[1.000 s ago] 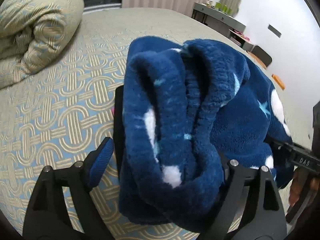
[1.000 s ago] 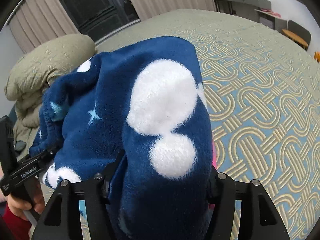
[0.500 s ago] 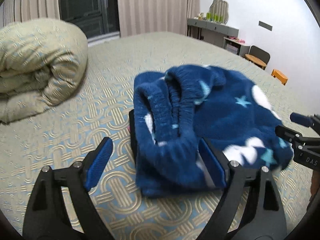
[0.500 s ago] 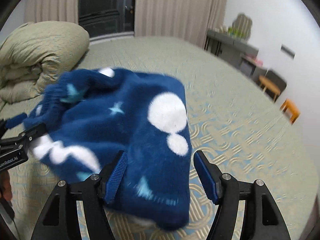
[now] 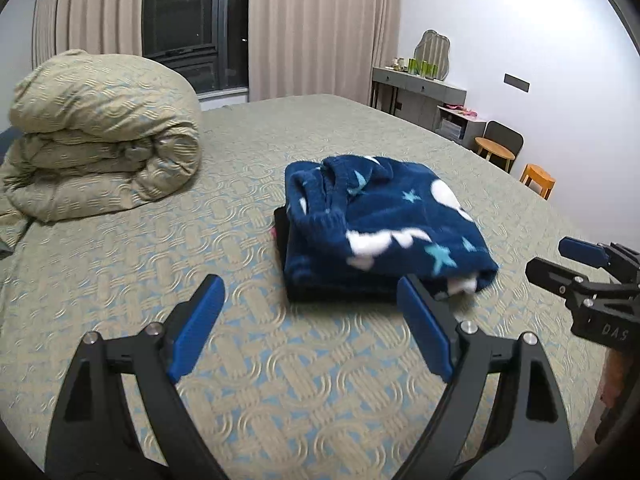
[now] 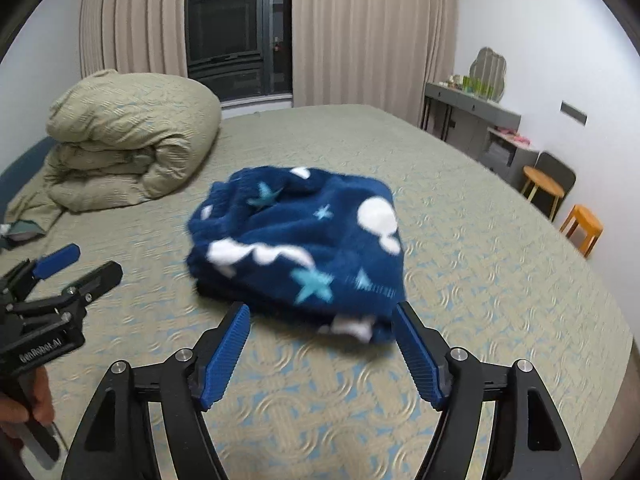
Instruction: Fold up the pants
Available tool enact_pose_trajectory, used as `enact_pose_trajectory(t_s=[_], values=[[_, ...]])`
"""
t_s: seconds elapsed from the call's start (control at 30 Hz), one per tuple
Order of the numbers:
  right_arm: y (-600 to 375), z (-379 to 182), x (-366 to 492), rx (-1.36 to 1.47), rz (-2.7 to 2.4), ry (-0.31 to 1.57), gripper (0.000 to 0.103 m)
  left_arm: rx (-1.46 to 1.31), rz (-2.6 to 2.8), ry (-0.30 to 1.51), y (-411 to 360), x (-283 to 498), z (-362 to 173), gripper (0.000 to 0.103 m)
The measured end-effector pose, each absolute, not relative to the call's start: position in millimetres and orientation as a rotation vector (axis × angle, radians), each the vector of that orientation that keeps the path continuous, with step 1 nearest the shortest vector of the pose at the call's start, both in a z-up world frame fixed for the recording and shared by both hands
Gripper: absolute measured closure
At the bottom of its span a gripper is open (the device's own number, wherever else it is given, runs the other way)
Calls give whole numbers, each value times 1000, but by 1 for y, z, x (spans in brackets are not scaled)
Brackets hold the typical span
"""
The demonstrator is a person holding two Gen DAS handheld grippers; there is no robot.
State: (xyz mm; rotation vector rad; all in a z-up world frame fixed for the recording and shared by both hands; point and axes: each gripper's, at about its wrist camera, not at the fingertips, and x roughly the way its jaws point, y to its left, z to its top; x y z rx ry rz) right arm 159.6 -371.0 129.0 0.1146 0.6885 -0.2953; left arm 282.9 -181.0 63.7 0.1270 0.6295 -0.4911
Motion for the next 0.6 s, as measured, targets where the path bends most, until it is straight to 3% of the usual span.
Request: enact_pose_trajectory(t_s=[0.6], values=[[-320, 118, 34, 215, -270, 724, 27, 120, -460, 637, -128, 140, 65, 15]])
